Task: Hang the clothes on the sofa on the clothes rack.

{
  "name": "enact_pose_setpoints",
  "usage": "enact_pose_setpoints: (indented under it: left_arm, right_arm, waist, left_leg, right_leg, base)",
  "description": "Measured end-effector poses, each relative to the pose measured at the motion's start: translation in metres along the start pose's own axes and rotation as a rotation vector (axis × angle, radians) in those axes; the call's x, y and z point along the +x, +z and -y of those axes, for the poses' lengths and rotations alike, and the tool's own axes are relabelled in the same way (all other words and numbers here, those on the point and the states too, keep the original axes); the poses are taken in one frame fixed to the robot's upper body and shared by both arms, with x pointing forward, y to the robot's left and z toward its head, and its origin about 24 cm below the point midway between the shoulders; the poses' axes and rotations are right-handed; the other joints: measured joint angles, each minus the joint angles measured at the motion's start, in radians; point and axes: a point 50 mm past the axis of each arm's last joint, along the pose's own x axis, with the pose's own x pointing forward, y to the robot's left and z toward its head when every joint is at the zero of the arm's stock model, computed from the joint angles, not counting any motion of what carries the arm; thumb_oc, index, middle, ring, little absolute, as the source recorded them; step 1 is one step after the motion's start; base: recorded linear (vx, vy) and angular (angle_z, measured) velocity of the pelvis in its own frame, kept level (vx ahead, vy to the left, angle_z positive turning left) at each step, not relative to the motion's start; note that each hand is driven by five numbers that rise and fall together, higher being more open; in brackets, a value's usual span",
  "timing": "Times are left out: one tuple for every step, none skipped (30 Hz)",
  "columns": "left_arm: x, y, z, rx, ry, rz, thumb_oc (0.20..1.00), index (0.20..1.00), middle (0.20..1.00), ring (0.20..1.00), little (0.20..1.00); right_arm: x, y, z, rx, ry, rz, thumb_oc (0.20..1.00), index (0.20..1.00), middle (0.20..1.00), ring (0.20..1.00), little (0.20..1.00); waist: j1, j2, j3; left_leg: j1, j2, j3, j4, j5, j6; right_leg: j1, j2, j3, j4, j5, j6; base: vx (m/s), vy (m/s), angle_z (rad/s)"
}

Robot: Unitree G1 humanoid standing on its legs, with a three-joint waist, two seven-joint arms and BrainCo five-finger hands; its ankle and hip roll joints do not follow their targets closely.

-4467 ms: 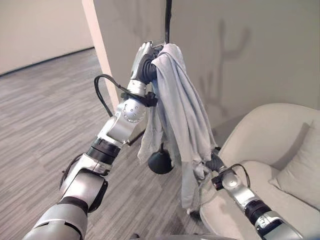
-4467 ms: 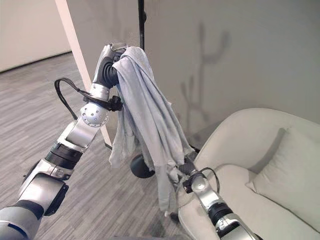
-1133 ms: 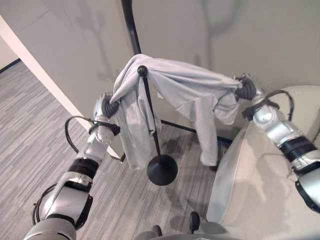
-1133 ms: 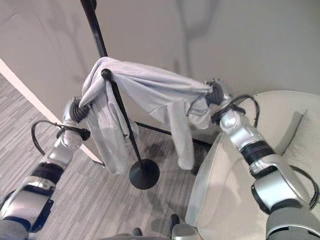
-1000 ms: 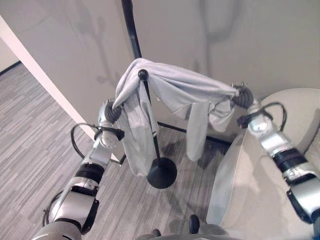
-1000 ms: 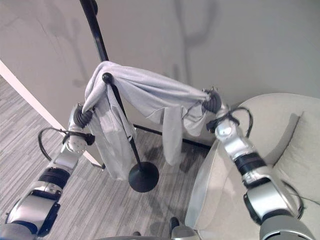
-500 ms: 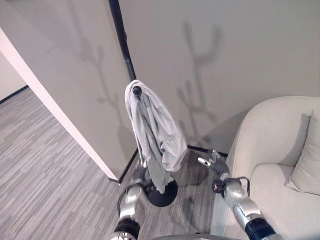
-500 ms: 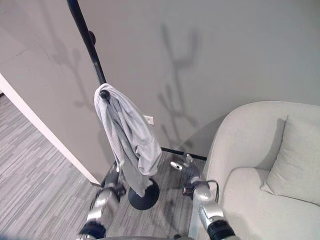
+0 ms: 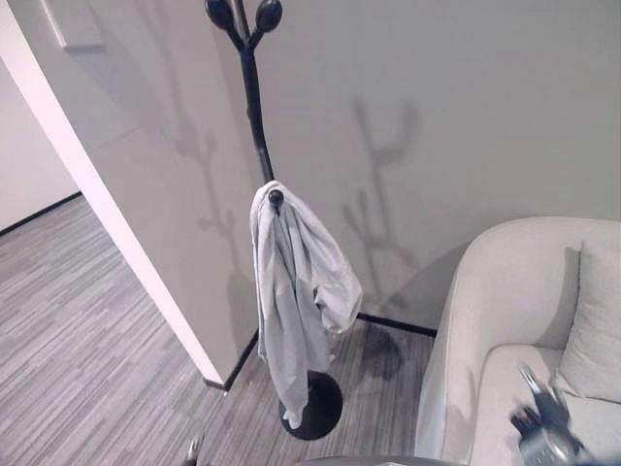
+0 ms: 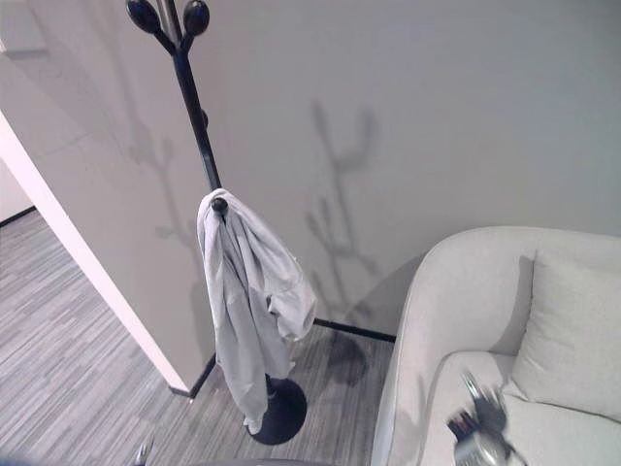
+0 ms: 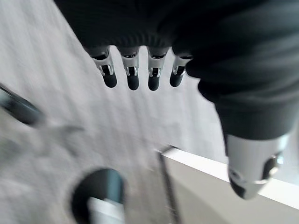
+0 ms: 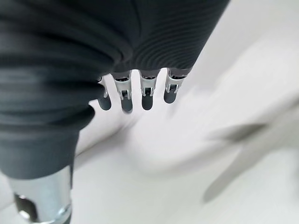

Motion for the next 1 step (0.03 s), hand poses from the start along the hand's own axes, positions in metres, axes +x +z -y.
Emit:
enact_pose_setpoints:
  left_arm:
    - [-0.0010, -0.0100, -0.0041, 0.039, 0.012, -0.044, 1.000, 1.000, 1.000, 1.000, 1.000]
  right_arm:
    - [-0.0019, -0.0244, 0.0228, 0.008, -0.074, -0.111, 1.000, 1.000, 1.000, 1.000, 1.000]
  waist:
    - [-0.003, -0.004, -0.001]
  left_leg:
    - [0.000, 0.000, 0.000, 0.000, 0.001, -0.002]
  right_leg:
    - [-0.003, -0.001, 0.001, -0.002, 0.000, 0.000]
  base:
    - [0.00, 0.000, 0.00]
